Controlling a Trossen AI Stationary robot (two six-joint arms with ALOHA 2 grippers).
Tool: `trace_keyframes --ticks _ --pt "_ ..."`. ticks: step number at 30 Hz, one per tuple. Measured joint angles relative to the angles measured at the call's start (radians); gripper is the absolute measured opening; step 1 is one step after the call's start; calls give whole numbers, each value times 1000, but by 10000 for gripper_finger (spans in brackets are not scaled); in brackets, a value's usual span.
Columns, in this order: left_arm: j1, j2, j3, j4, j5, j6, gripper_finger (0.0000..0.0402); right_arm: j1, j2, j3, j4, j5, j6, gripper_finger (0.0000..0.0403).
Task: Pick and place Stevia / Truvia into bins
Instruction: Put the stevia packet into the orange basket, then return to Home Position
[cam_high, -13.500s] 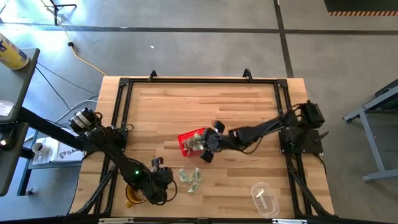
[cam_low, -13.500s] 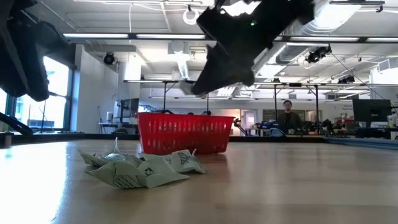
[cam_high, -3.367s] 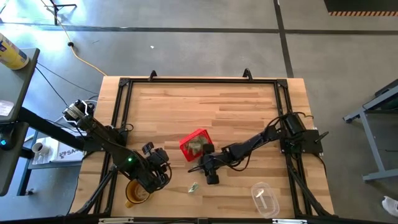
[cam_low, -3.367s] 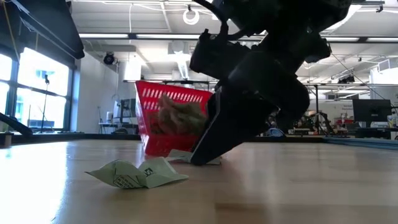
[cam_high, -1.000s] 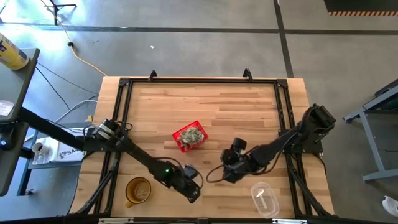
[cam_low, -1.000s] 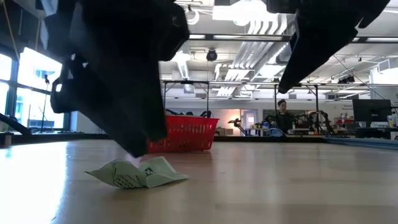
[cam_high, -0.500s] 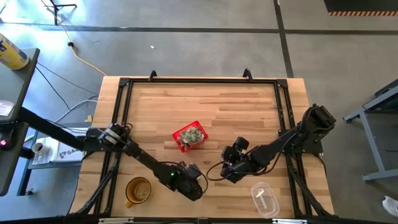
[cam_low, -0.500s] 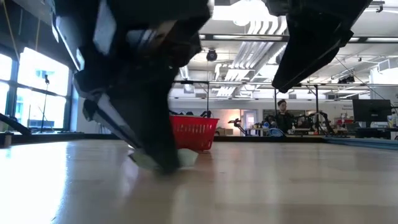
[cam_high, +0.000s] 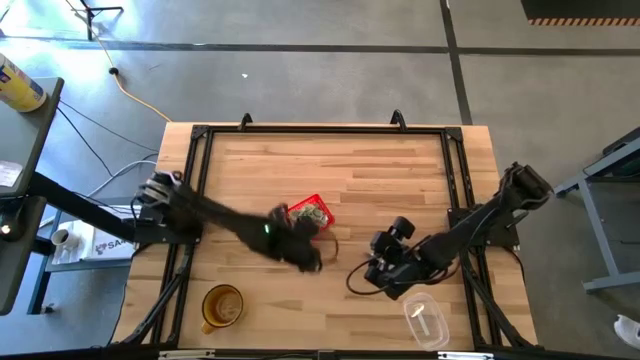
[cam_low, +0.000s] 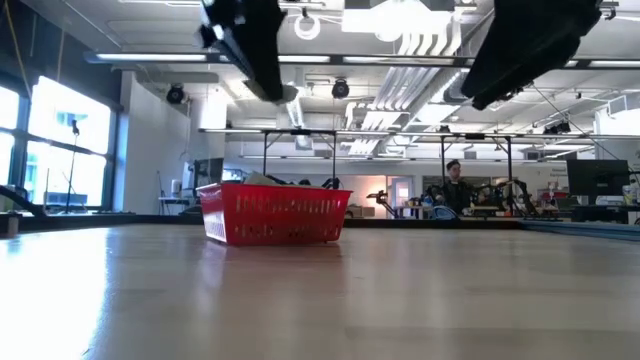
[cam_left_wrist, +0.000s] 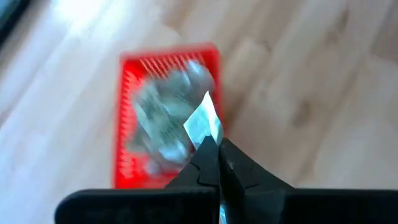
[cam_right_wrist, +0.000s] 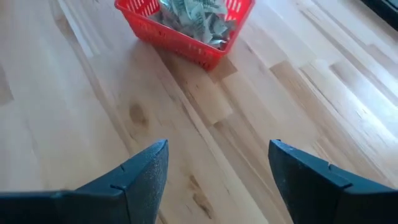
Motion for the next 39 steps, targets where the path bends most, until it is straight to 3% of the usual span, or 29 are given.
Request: trace_keyframes --ticks 5,9,15,18,21,28,30,33,36,39 --pt "168 -26 -71 62 115 164 37 7 -14 0 -53 -34 25 267" --pt "295 -30 -147 197 375 180 97 6 -15 0 -64 -67 47 267" --pt "360 -45 -166 66 491 122 190 23 -15 0 -70 -90 56 268" --pt "330 -96 -123 -15 494 116 217 32 -15 0 -71 -95 54 267" --pt "265 -162 -107 -85 421 88 226 11 -15 -1 -70 -111 35 261" --pt "108 -325 -188 -287 311 -152 192 -159 -23 -2 -36 -289 -121 216" --pt "48 -394 -235 -192 311 -180 179 -164 -59 -4 22 -338 -187 200" --pt "-50 -512 -310 159 281 -108 158 -164 -161 -2 130 -402 -303 179" --pt "-113 -612 -394 528 234 126 137 -188 -301 -2 91 -329 -364 168" --pt "-108 -685 -413 620 208 283 121 -222 -452 -1 104 -279 -359 166"
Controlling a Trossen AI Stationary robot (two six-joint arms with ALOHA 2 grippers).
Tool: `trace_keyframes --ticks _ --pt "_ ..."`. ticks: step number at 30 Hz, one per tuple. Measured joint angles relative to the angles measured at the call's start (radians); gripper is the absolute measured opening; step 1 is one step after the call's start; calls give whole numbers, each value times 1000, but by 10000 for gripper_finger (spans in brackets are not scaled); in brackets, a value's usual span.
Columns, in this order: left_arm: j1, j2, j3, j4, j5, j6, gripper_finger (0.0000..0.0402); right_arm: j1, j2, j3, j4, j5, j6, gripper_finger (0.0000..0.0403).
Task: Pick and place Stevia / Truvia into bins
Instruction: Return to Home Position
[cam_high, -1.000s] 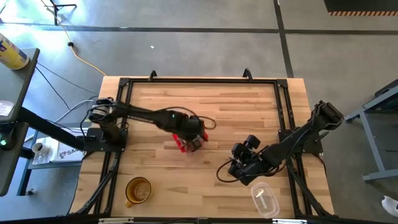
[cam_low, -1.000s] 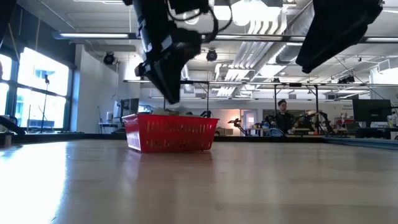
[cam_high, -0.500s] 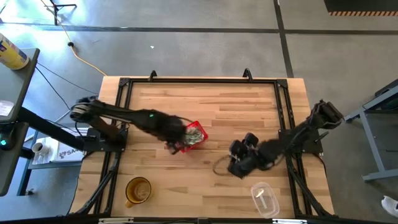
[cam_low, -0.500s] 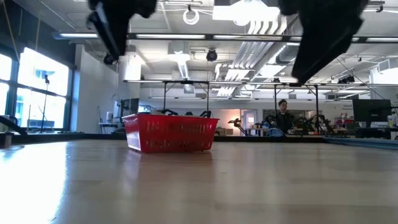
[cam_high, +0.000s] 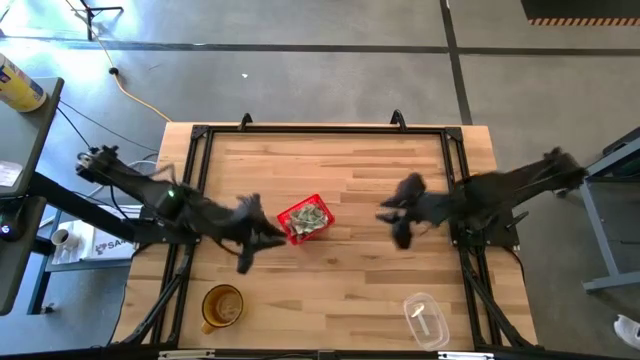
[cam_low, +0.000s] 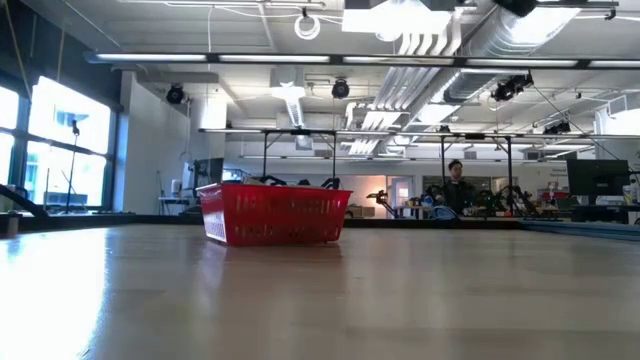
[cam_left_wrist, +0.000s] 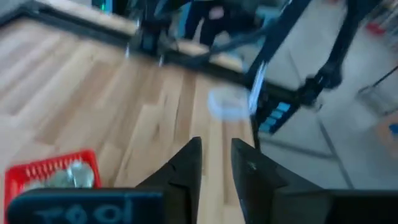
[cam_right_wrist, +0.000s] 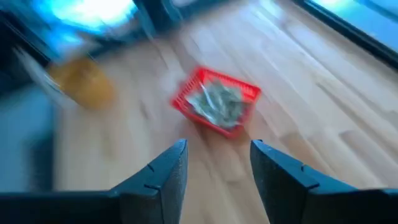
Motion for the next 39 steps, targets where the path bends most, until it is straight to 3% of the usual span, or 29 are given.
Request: trace_keyframes --ticks 3,6,8,10,12,14,17,19,20,25,27,30,34,37,39 --pt "0 -62 7 13 68 -49 112 -21 -139 1 1 -58 134 165" --pt "-4 -80 9 117 96 139 111 -37 -245 1 72 50 197 165" --pt "12 -81 -2 160 175 245 113 -28 -285 1 150 34 8 165" --pt "39 -78 -69 276 235 295 115 21 -296 -24 240 -120 -166 165" --pt "47 -67 -220 513 306 311 114 64 -297 -141 389 -213 -191 165" --pt "73 -54 -390 775 341 304 112 77 -291 -326 633 -219 -175 165" --pt "175 -70 -554 1045 378 284 111 -19 -325 -560 970 -322 -206 165" --pt "267 -152 -609 1018 454 274 111 -115 -426 -623 1117 -428 -219 165" --pt "317 -178 -614 978 506 272 111 -167 -499 -644 1091 -470 -230 165" --pt "553 -389 -616 681 738 273 111 -342 -758 -684 656 -515 -193 165" --pt "596 -504 -644 540 773 269 110 -352 -829 -719 616 -520 -171 165" --pt "582 -628 -741 591 735 240 111 -330 -912 -819 720 -516 -172 165" --pt "513 -761 -924 695 578 219 110 -305 -983 -992 935 -465 -195 165" --pt "490 -828 -1047 792 517 198 112 -296 -1016 -1118 1094 -417 -174 165" --pt "491 -868 -1108 838 517 195 113 -296 -1025 -1110 967 -372 -146 165"
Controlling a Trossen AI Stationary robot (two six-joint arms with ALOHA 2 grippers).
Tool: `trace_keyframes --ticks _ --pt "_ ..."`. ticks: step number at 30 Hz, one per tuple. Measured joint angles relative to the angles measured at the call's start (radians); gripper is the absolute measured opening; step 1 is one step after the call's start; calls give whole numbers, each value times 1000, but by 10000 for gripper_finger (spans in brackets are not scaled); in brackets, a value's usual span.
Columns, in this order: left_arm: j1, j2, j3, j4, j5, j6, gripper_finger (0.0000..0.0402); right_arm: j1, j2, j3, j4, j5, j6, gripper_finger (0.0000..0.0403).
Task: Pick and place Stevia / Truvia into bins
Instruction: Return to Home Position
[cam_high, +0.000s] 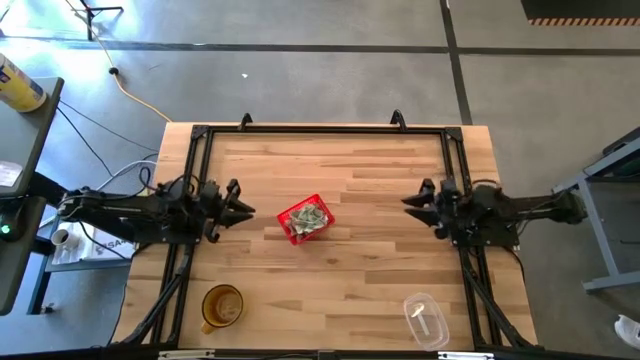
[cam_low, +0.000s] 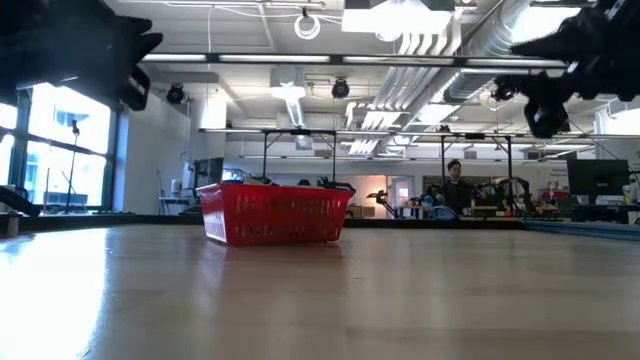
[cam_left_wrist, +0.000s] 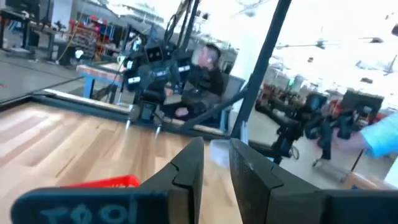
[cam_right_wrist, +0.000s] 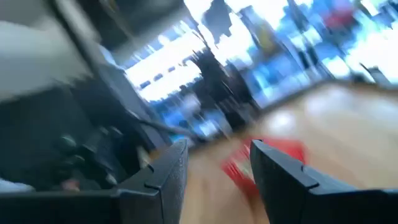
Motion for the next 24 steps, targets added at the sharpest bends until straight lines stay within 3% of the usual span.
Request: trace_keyframes --ticks 6,11,16,21,24 --pt "0 -42 8 -295 47 -151 111 0 2 27 -319 53 53 165" --pt "-1 -37 11 -437 42 -158 111 0 15 32 -338 27 50 165" --pt "0 -49 -5 -384 7 -157 111 -2 4 31 -334 38 52 165" --pt "0 -253 -6 -392 -28 -157 111 8 -42 -2 -247 5 53 165" --pt "-1 -247 -6 -292 -29 -157 111 6 -99 -11 -229 -27 54 165"
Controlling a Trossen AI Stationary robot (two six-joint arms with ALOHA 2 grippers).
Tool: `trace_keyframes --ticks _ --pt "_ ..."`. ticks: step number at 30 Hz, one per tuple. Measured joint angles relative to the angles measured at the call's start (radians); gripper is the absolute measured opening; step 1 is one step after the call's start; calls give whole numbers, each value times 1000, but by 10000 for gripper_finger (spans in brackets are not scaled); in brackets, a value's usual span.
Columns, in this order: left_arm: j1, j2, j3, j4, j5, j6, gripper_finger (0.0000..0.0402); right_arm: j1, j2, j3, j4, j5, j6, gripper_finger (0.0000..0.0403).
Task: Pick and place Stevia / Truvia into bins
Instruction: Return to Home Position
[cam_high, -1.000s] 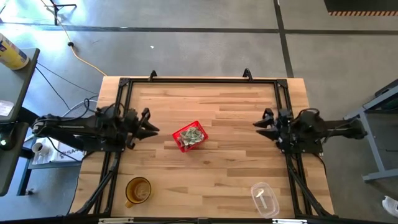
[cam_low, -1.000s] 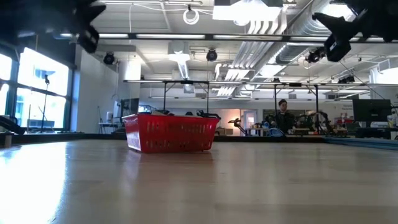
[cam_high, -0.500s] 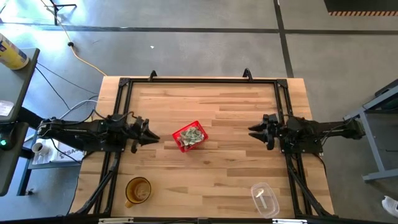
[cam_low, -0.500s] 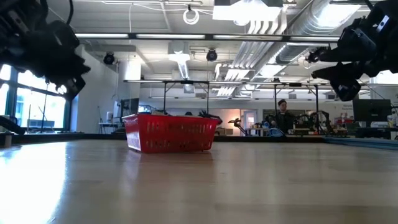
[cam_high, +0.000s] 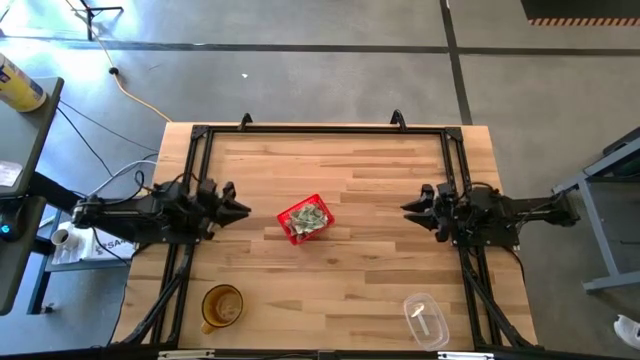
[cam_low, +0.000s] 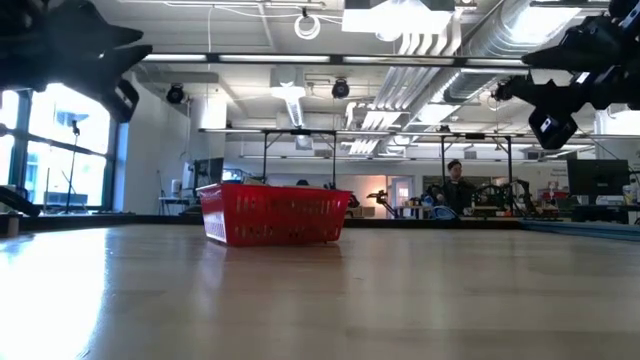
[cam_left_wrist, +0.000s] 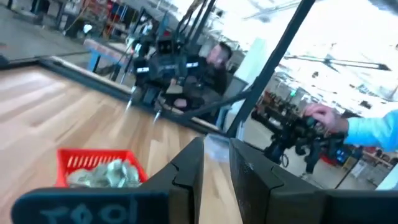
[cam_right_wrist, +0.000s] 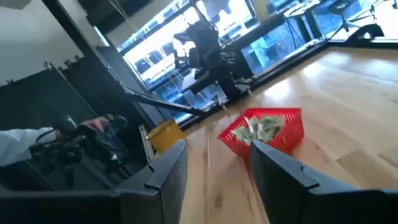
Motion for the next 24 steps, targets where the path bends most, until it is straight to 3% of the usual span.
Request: trace_keyframes --ticks 4,12,24 --pt "15 -3 0 6 4 0 111 -17 0 0 -3 -8 -1 165" --pt "14 -1 -1 -85 -1 0 111 -167 -2 0 -4 -14 -1 167" --pt "14 -1 -2 -81 -11 0 111 -174 2 0 -6 -17 -1 168"
